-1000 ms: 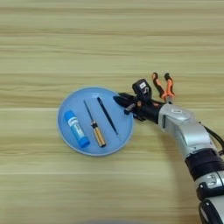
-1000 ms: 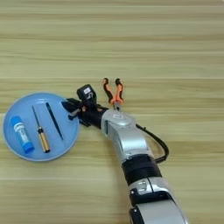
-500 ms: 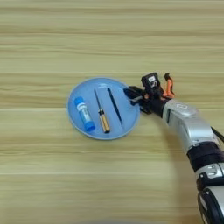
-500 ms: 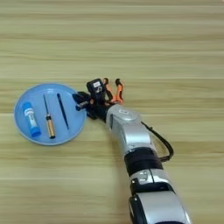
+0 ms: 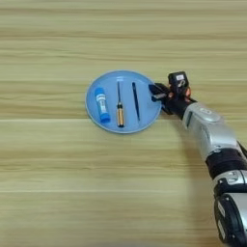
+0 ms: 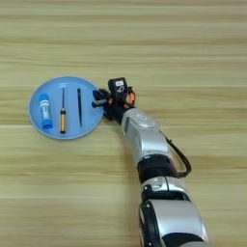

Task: Move the objects on the table

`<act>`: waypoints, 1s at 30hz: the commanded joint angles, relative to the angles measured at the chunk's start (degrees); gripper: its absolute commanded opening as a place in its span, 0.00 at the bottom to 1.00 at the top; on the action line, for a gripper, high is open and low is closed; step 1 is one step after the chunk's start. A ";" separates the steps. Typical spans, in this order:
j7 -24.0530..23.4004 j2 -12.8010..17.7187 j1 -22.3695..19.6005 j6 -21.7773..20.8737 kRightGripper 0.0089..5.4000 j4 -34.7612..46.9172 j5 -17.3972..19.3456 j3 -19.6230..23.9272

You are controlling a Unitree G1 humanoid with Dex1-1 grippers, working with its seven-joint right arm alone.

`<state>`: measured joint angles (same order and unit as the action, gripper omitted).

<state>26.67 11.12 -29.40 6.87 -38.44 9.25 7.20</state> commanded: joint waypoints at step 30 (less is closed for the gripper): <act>-3.28 2.85 -7.53 -9.14 0.54 -3.74 -2.46 0.67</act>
<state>24.22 12.28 -31.35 0.39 -44.97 6.93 7.36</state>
